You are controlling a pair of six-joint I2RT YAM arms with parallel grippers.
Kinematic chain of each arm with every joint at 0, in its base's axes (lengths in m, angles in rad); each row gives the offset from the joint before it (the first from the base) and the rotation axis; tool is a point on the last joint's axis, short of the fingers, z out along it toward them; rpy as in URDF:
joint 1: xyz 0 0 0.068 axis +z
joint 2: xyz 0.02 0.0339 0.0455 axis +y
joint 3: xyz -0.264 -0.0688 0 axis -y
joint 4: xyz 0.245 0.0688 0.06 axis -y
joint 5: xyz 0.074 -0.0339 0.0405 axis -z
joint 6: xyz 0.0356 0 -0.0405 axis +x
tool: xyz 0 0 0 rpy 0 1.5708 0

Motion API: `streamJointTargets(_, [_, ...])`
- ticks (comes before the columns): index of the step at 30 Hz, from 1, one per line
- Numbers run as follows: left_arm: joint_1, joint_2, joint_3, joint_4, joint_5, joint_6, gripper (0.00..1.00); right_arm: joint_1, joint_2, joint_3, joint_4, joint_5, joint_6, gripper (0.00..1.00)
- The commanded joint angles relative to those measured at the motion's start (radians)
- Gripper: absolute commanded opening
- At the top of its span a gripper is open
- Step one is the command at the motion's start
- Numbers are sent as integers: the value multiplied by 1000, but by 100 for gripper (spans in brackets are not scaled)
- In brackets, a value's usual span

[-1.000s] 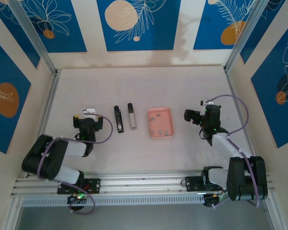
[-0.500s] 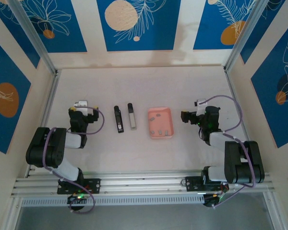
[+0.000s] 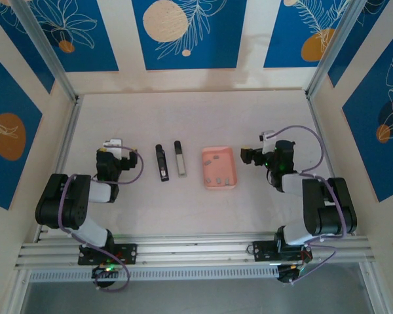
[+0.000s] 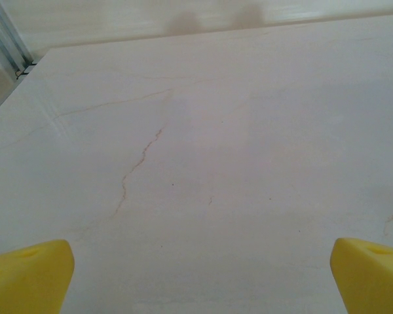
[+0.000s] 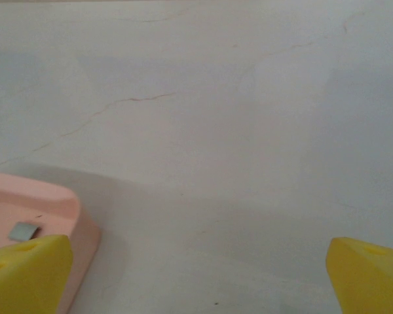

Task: Load the staples into the stapler

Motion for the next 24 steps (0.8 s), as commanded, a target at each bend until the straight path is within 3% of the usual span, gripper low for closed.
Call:
streamJointTargets(1, [5, -14, 1, -2, 21, -15, 100, -53, 19, 13, 55, -29, 62, 99])
streamJointTargets(4, [2, -15, 2, -2, 21, -15, 100, -47, 67, -68, 261, -33, 71, 99])
streamJointTargets(5, [2, -14, 1, -2, 21, -14, 100, -55, 40, -45, 166, -42, 58, 99])
streamJointTargets(8, [3, -15, 2, -2, 21, -13, 100, -38, 42, -38, 152, 23, 64, 99])
streamJointTargets(24, [3, -14, 2, -2, 24, -14, 100, -37, 47, -41, 168, 30, 67, 99])
